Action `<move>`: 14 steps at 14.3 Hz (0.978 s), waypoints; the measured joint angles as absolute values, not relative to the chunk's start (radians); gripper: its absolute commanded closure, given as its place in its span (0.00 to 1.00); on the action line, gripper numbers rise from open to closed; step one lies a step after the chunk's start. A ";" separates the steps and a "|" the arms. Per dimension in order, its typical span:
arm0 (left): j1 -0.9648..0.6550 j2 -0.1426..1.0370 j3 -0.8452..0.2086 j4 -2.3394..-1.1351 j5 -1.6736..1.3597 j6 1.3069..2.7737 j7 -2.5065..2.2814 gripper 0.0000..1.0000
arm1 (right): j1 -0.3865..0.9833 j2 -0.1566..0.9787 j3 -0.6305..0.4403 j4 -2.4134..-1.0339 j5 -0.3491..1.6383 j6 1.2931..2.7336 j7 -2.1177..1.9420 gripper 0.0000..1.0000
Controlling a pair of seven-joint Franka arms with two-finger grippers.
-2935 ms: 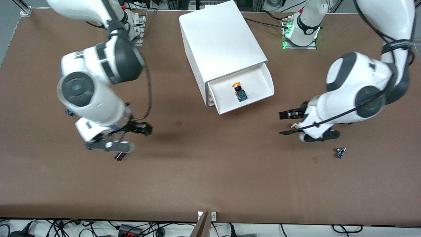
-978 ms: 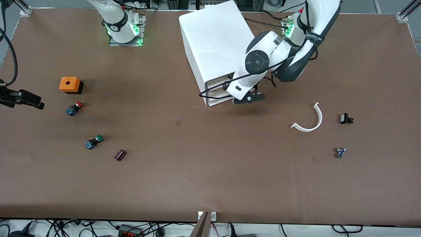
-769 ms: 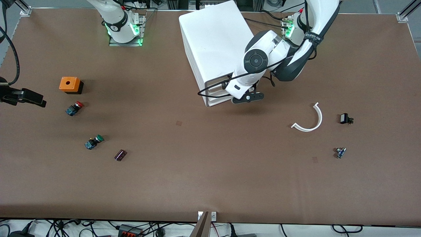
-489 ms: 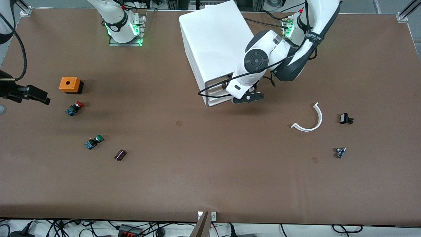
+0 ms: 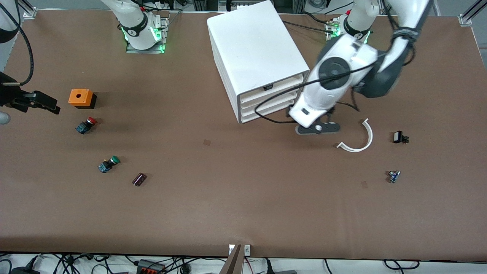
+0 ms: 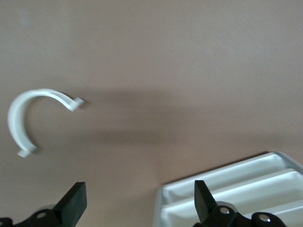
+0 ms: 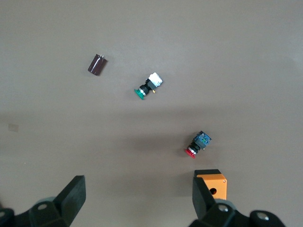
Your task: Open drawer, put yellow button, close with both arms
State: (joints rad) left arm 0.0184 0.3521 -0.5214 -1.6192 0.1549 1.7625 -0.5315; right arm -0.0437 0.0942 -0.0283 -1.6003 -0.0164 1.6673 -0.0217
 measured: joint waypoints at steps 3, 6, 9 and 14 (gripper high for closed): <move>0.158 0.351 -0.515 -1.540 0.158 1.676 -0.309 0.00 | -0.044 0.094 -0.028 -1.601 -0.016 1.661 -0.022 0.00; 0.225 0.333 -0.476 -1.487 0.158 1.639 -0.117 0.00 | -0.043 0.094 -0.027 -1.602 -0.016 1.662 -0.022 0.00; 0.136 0.242 -0.276 -1.489 0.085 1.621 0.002 0.00 | -0.043 0.094 -0.027 -1.603 -0.016 1.662 -0.022 0.00; -0.008 0.037 -0.047 -1.611 0.039 1.625 0.088 0.00 | -0.043 0.094 -0.027 -1.603 -0.016 1.663 -0.022 0.00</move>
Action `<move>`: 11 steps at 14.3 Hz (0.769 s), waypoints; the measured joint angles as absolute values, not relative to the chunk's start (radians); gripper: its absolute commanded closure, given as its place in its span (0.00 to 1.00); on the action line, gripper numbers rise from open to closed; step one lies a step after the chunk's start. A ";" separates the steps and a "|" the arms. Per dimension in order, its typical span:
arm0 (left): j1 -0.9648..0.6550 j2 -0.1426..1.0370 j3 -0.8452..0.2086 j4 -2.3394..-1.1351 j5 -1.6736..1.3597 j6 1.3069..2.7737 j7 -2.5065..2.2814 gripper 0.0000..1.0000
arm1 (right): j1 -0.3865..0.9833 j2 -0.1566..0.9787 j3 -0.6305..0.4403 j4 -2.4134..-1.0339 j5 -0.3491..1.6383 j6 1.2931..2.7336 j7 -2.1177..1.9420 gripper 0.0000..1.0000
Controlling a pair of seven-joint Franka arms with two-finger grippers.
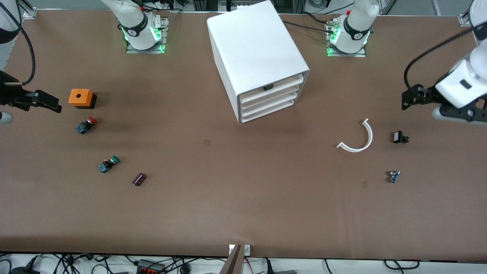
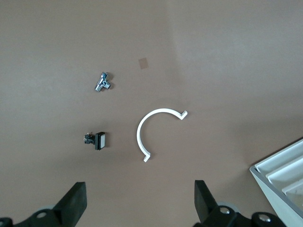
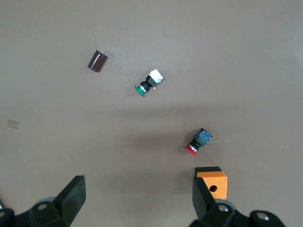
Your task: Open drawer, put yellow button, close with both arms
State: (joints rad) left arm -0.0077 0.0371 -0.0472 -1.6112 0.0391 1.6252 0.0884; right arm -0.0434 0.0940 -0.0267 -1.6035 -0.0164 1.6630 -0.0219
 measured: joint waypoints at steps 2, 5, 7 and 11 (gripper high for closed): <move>-0.035 -0.005 -0.018 -1.667 0.028 1.673 0.088 0.00 | -0.043 0.094 -0.027 -1.605 -0.016 1.664 -0.022 0.00; -0.036 -0.007 -0.007 -1.696 0.011 1.682 0.090 0.00 | -0.043 0.094 -0.026 -1.607 -0.016 1.671 -0.022 0.00; -0.038 -0.007 -0.007 -1.697 0.009 1.683 0.090 0.00 | -0.043 0.094 -0.024 -1.607 -0.016 1.675 -0.022 0.00; -0.038 -0.007 -0.005 -1.697 0.009 1.683 0.090 0.00 | -0.043 0.094 -0.022 -1.607 -0.016 1.676 -0.023 0.00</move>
